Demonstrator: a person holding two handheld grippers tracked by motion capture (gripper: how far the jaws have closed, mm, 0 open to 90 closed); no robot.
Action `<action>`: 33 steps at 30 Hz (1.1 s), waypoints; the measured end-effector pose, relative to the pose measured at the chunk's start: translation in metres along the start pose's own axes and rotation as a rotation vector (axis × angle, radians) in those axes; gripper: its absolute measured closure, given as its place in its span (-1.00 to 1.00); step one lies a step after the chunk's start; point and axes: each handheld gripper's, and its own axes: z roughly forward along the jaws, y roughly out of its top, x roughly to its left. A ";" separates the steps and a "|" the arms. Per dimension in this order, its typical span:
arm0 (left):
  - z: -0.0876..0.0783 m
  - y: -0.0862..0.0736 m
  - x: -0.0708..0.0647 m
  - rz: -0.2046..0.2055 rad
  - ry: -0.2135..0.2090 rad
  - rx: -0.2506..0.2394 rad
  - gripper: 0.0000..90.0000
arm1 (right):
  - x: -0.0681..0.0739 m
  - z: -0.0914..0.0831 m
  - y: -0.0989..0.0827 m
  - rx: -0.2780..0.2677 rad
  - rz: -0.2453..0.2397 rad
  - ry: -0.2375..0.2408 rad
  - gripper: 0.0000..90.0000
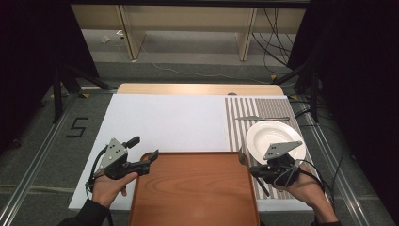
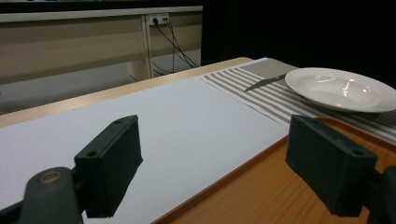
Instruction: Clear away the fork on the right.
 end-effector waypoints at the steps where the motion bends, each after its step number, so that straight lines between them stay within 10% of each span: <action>1: 0.000 0.000 0.000 0.001 0.000 0.001 -0.61 | 0.003 0.001 0.003 -0.003 -0.002 0.004 0.91; 17: 0.000 0.000 0.000 0.003 -0.003 -0.002 -0.61 | 0.028 0.019 0.028 -0.054 -0.037 0.061 0.90; 33: 0.000 0.000 0.000 0.003 0.000 -0.002 -0.61 | 0.036 0.046 0.030 0.019 0.027 0.099 0.90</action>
